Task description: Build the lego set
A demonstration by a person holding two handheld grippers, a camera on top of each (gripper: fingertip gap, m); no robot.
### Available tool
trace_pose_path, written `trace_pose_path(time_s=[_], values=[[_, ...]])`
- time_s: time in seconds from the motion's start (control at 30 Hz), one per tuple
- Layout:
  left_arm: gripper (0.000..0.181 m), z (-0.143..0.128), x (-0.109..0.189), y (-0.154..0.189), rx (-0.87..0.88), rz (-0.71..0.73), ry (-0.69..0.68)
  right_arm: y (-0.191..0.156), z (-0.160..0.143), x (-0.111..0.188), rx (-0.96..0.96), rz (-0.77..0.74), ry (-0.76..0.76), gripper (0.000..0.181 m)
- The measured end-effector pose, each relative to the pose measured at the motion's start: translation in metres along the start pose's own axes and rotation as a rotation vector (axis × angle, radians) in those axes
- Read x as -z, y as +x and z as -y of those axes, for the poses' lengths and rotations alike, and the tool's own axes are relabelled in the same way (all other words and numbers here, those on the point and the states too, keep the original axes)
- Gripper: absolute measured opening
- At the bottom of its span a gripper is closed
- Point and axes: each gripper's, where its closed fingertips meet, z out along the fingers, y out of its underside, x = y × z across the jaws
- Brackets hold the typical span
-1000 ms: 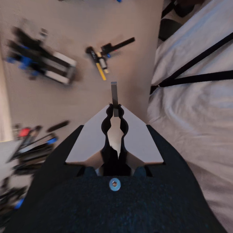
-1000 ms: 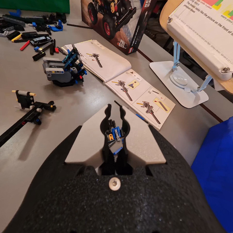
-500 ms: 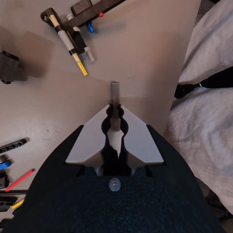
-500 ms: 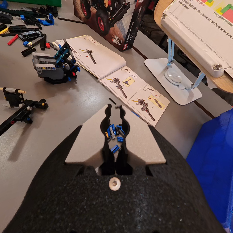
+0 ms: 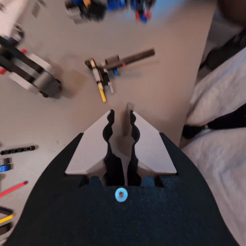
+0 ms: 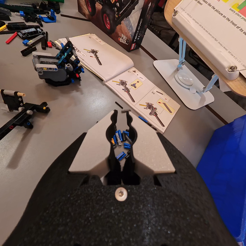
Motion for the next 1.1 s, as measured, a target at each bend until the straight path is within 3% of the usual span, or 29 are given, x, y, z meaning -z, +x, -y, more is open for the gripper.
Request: trace_pose_path(time_s=[0.13,0.3,0.4,0.5,1.1], values=[[0.021,0.028,0.034,0.009,0.158,-0.031,0.365,0.001,0.001,0.0,0.001,-0.003,0.002,0.013],[0.015,-0.001,0.08,-0.03,0.233,0.312,0.577,0.004,-0.005,-0.003,-0.007,-0.007,-0.017,0.013],[0.013,-0.032,0.107,-0.057,0.258,0.528,0.587,0.005,-0.005,-0.003,-0.006,-0.01,-0.018,0.013],[0.012,-0.057,0.124,-0.076,0.284,0.642,0.546,0.006,-0.006,-0.005,-0.002,-0.017,-0.025,0.013],[0.011,-0.051,0.105,-0.071,0.178,0.509,0.485,0.016,-0.016,-0.007,-0.021,-0.038,-0.05,0.013]])
